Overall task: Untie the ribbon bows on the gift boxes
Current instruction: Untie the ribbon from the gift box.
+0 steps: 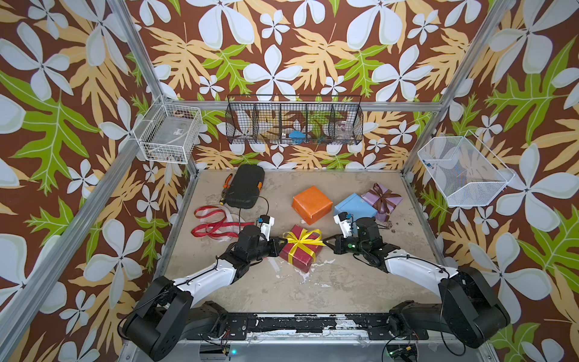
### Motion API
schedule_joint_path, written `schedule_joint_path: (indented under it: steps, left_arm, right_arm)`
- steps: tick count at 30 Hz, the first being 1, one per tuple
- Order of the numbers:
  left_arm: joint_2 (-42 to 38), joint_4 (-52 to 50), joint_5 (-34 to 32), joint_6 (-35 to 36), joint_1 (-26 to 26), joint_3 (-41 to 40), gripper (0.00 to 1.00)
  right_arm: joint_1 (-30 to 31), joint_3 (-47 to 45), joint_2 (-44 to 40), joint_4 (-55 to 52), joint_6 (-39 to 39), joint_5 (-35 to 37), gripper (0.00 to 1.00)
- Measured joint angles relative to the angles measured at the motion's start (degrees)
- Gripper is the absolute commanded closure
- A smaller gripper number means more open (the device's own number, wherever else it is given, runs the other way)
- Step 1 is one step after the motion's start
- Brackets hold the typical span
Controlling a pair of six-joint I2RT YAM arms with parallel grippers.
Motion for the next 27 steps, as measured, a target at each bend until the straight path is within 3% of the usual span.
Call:
schedule_joint_path:
  steps: [9, 19, 27]
  left_arm:
    - [-1.1, -1.7, -2.2, 0.7, 1.3, 1.5, 1.0]
    - [-7.7, -5.2, -5.0, 0.9, 10.4, 0.2, 1.0]
    - [-12.0, -6.5, -8.0, 0.9, 14.6, -1.6, 1.0]
  right_arm:
    - [-5.4, -2.2, -5.3, -3.2, 0.6, 1.8, 1.0]
    - [-15.0, -4.0, -14.4, -8.3, -0.7, 2.3, 1.0]
    - [-20.5, -5.3, -22.3, -11.2, -0.4, 2.2, 1.0]
